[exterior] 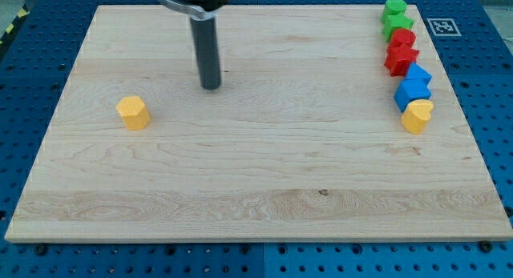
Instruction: Move the yellow hexagon towards the bottom center
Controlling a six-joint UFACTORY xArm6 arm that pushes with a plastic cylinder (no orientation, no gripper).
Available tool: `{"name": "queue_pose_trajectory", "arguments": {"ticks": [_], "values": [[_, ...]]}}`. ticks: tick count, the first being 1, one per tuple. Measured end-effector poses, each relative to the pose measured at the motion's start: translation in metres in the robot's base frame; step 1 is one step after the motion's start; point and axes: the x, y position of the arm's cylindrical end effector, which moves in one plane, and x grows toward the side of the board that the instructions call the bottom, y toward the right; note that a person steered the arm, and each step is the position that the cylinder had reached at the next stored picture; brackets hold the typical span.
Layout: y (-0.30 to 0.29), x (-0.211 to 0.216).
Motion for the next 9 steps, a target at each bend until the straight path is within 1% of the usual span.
{"name": "queue_pose_trajectory", "arguments": {"ticks": [1, 2, 3, 4, 5, 6, 7, 8, 9], "values": [[-0.034, -0.011], [-0.091, -0.016], [-0.141, -0.01], [-0.164, 0.011], [-0.164, 0.044], [-0.112, 0.052], [-0.085, 0.073], [-0.085, 0.084], [-0.085, 0.085]]}}
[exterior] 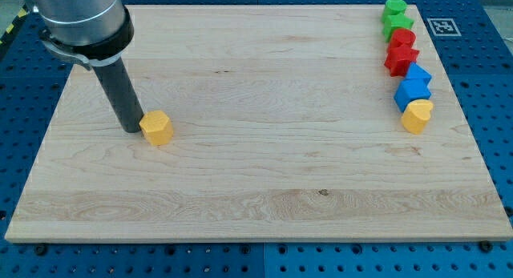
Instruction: Move the yellow hexagon towards the bottom center
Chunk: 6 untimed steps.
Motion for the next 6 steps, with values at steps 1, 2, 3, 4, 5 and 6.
{"name": "queue_pose_trajectory", "arguments": {"ticks": [1, 2, 3, 4, 5, 6], "values": [[0.0, 0.001], [0.02, 0.012], [0.052, 0.012], [0.077, 0.02], [0.077, 0.043], [0.091, 0.047]]}}
